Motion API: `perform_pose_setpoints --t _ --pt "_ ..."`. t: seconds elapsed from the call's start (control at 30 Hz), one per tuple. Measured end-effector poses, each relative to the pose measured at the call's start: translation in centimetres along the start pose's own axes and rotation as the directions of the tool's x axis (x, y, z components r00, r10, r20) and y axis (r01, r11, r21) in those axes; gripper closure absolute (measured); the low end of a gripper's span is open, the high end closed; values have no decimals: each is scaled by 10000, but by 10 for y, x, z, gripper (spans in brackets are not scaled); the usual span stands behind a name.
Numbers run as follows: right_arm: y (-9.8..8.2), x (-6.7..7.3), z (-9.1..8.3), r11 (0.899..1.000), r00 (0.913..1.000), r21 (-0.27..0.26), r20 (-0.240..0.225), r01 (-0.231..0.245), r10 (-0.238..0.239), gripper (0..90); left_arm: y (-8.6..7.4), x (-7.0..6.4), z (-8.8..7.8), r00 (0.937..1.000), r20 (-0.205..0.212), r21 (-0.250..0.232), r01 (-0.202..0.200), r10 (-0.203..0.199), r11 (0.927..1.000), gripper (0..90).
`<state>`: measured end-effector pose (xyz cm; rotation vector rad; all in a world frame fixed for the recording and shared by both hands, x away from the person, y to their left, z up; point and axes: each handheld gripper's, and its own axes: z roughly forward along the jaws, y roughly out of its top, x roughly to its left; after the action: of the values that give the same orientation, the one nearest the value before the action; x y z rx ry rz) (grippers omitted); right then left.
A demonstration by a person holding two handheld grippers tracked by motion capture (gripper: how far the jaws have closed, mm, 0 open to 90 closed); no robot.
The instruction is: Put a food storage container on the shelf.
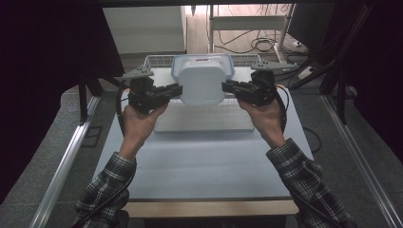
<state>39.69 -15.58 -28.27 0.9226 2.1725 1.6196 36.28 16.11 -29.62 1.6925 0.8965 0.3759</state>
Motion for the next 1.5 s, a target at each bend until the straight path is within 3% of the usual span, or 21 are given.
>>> perform_pose_setpoints --t 0.17,0.43,0.63,0.97,1.0,1.17,1.3,1.5 --pt "23 -3 2 9998 10000 -205 15 9 -9 777 18 4 -1 10000 -32 -163 12 -12 9999 789" --pt "43 -13 10 9993 9997 -368 208 -95 103 770 42 13 6 9999 -135 -208 -26 23 9998 790" --pt "46 -24 21 9991 9984 -331 495 -274 290 761 45 20 17 9997 -194 -197 128 -132 9997 789" --pt "48 -29 30 9993 9955 -320 923 -176 205 730 49 27 27 9997 -179 -131 173 -175 9998 770" --pt "49 -28 31 9993 9952 -357 968 -81 115 719 50 27 28 9996 -239 -82 157 -159 9998 725" --pt "54 -23 35 9996 9923 -204 1224 212 -186 675 51 29 30 9994 -262 -78 204 -206 9998 672" --pt "56 -23 40 9995 9913 -129 1282 303 -284 640 54 29 35 9983 -571 35 76 -74 10000 633" --pt "56 -27 44 9999 9920 59 1260 119 -125 607 57 30 42 9969 -780 231 82 -64 9997 584"
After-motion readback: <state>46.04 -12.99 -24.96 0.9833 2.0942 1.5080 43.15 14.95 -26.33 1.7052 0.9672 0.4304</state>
